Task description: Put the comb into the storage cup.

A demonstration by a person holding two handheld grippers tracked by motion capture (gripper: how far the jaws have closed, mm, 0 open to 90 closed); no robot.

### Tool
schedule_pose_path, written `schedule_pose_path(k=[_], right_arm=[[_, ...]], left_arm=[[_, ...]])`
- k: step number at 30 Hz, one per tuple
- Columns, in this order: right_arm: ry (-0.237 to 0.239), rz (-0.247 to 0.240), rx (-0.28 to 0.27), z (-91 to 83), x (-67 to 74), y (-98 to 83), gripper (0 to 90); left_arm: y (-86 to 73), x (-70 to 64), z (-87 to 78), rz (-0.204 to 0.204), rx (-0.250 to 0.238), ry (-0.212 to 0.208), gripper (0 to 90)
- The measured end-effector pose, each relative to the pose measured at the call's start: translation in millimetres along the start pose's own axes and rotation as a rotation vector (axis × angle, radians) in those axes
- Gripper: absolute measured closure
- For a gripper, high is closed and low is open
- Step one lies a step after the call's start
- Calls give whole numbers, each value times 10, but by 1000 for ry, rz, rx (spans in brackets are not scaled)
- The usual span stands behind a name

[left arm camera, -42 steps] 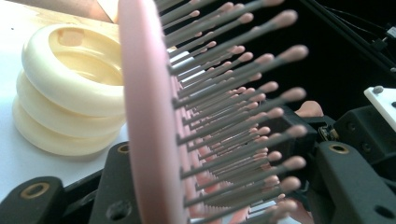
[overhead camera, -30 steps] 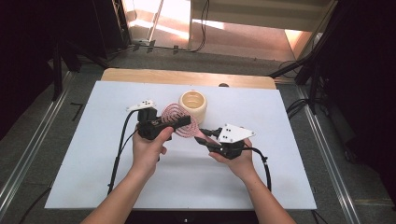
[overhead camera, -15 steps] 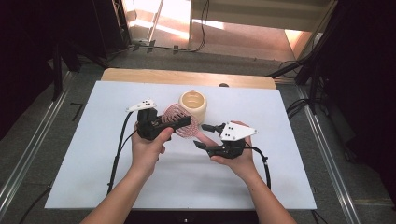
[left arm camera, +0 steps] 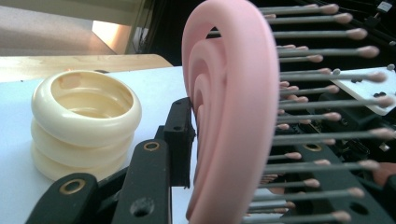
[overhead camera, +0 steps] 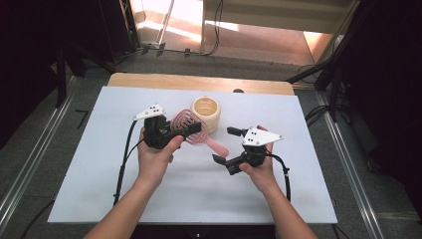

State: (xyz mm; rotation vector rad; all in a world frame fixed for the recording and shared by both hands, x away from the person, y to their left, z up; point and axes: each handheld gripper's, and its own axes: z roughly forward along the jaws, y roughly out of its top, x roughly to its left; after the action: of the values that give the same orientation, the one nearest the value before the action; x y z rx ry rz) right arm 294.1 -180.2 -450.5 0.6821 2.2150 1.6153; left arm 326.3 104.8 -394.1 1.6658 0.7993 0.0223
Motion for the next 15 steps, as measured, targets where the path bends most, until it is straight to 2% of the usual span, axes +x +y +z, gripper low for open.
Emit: schedule_pose_path(k=[15], right_arm=[[-54, 45, -28, -212, -93, -157, 0]], left_arm=[[62, -32, -53, 61, -13, 30, 639]])
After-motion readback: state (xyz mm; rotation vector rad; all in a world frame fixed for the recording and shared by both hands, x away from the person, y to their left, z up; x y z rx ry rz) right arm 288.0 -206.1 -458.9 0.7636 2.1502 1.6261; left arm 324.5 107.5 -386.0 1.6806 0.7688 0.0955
